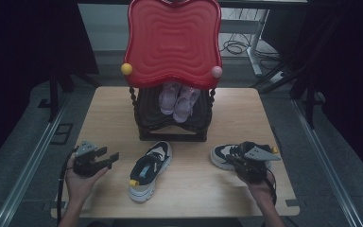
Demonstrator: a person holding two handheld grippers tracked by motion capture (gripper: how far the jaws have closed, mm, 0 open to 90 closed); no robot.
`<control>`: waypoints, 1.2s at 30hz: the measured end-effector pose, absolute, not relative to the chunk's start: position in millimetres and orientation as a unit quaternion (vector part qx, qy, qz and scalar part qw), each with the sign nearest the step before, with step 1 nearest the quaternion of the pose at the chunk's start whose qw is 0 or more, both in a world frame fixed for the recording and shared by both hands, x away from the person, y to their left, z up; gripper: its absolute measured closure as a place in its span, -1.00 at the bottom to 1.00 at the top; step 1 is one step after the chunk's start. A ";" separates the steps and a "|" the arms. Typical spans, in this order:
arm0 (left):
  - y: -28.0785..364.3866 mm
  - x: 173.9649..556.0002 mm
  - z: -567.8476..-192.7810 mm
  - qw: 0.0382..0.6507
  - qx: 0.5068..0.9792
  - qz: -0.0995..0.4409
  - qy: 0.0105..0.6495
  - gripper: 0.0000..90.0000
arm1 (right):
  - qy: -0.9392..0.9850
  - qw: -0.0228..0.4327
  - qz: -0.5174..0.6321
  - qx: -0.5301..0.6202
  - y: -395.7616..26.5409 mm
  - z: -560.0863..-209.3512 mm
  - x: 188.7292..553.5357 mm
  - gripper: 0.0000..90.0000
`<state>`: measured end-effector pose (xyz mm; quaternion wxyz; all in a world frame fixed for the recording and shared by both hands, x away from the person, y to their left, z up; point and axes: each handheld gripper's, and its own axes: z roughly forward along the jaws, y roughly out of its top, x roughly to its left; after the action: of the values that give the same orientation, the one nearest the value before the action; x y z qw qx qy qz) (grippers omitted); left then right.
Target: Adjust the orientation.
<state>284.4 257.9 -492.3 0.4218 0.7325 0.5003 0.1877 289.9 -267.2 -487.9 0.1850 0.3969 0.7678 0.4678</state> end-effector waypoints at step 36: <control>252.7 288.7 -497.9 0.412 0.742 0.179 0.498 -0.07 | 0.725 0.219 0.439 0.484 -409.7 -463.5 339.5 0.96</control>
<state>288.7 252.7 -497.9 0.4124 0.7415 0.4979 0.1794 339.5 -409.7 -463.5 0.2192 0.4839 0.7248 0.4388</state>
